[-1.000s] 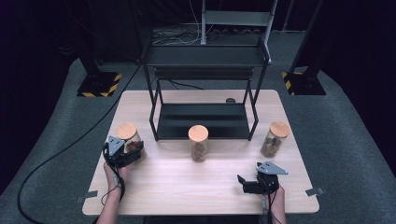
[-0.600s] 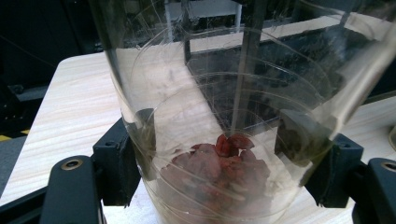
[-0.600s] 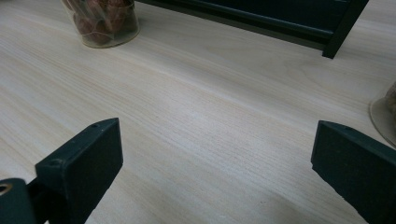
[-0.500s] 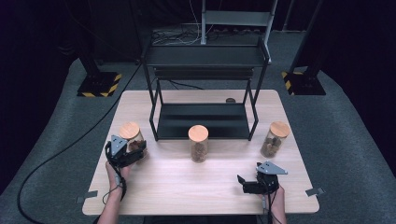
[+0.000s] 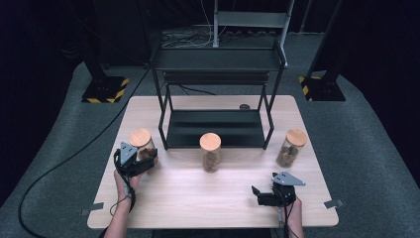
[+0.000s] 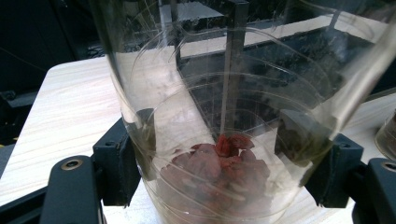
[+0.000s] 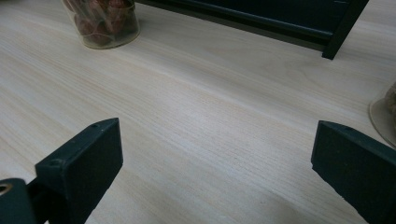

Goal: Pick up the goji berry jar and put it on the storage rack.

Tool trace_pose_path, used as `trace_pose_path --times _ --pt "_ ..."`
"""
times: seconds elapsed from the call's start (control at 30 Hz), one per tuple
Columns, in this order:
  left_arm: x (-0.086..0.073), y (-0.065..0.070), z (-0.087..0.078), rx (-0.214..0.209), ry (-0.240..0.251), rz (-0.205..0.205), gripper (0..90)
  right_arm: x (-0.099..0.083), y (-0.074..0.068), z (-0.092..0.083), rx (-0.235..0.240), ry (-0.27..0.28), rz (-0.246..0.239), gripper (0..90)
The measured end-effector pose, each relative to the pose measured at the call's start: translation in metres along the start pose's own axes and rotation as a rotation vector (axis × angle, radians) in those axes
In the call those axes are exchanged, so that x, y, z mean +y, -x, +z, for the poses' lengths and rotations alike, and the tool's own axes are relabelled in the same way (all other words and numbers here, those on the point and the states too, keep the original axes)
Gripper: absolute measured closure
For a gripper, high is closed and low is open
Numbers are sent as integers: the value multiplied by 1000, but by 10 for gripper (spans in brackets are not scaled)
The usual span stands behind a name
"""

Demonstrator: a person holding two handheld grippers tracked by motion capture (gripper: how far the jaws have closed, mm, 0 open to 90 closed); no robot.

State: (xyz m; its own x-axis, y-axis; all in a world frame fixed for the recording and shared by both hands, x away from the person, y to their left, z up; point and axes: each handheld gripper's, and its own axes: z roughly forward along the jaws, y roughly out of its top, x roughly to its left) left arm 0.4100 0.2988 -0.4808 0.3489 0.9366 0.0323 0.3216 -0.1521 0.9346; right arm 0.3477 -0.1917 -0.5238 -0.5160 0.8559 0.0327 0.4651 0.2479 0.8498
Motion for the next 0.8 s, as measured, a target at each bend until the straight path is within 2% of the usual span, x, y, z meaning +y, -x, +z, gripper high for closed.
trace_pose_path --times 0.8 --pt "5 7 6 -23 1 11 247 0 0 0 2 -2 0 13"
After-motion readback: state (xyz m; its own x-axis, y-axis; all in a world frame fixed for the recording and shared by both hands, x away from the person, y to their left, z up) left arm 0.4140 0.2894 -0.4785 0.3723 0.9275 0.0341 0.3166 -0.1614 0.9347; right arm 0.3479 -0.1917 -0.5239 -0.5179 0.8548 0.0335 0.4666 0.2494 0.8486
